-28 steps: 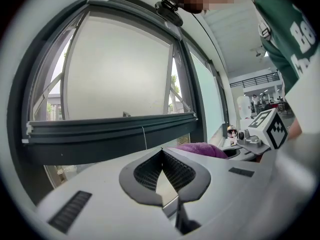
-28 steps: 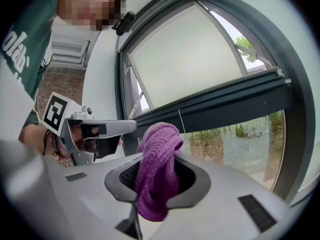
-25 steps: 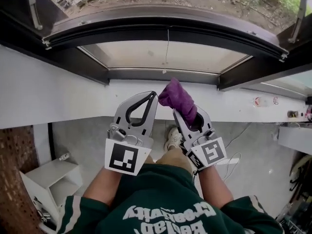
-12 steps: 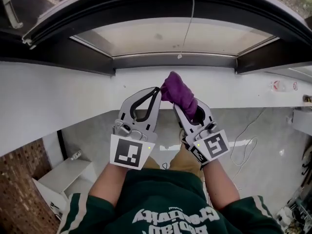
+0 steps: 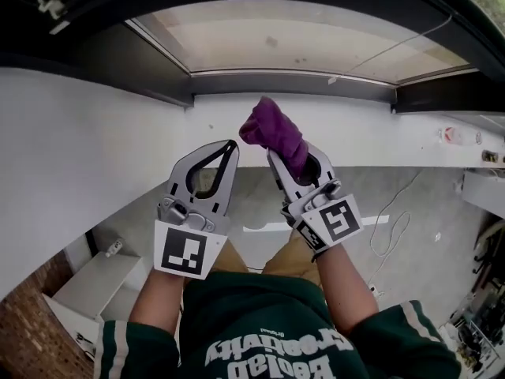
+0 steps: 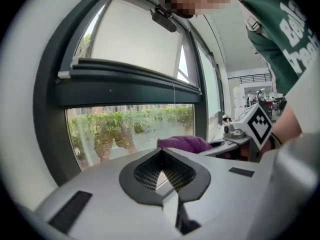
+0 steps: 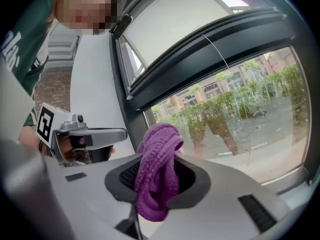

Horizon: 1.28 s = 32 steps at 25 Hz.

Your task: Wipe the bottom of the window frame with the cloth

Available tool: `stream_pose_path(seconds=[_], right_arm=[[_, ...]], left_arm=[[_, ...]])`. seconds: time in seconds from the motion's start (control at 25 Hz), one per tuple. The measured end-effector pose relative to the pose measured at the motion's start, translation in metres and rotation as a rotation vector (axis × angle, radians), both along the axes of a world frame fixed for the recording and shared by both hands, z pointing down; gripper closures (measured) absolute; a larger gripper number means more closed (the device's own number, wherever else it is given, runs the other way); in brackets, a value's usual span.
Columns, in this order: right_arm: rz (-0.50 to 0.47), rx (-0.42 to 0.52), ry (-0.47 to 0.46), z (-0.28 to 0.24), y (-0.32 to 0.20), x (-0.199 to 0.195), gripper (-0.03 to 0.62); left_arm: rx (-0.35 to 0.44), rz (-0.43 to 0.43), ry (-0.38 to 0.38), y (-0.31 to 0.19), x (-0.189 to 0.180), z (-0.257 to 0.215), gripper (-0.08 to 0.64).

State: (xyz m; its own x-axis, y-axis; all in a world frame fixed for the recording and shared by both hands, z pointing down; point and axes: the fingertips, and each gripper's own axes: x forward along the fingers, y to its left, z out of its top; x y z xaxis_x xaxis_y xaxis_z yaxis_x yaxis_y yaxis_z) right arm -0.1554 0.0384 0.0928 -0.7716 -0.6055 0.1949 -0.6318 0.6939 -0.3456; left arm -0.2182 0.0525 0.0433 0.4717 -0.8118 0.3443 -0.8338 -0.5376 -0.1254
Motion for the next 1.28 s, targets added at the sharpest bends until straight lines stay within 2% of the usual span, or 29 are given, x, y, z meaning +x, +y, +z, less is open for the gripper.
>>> stream_pose_path(seconds=[0.12,0.24,0.32,0.48,0.68,1.0,1.28], right_arm=[[-0.014,0.031,0.024,-0.027,-0.013,0.015,0.488],[-0.021,0.044,0.039,-0.046,-0.014,0.022,0.488],[-0.034,0.047,0.032,-0.051,-0.012,0.018,0.488],[-0.055,0.030,0.027,-0.034,-0.012,-0.004,0.488],[-0.076,-0.021,0.038,0.024,-0.014,-0.047,0.488],[-0.079,-0.073,0.126,0.167,-0.036,-0.122,0.486],[-0.121,-0.107,0.157,0.263,-0.050,-0.155,0.486]], left_arm=[[0.043,-0.073,-0.011,0.003,-0.008,-0.027,0.551],[0.040,-0.168,0.022,0.003,-0.018,-0.039,0.551],[0.021,-0.216,0.046,0.002,-0.023,-0.036,0.551],[0.000,-0.242,0.063,-0.008,-0.035,-0.013,0.551],[-0.039,-0.280,0.071,-0.018,-0.068,0.047,0.551],[-0.084,-0.356,0.087,-0.034,-0.126,0.178,0.551],[-0.131,-0.419,0.080,-0.052,-0.142,0.268,0.551]])
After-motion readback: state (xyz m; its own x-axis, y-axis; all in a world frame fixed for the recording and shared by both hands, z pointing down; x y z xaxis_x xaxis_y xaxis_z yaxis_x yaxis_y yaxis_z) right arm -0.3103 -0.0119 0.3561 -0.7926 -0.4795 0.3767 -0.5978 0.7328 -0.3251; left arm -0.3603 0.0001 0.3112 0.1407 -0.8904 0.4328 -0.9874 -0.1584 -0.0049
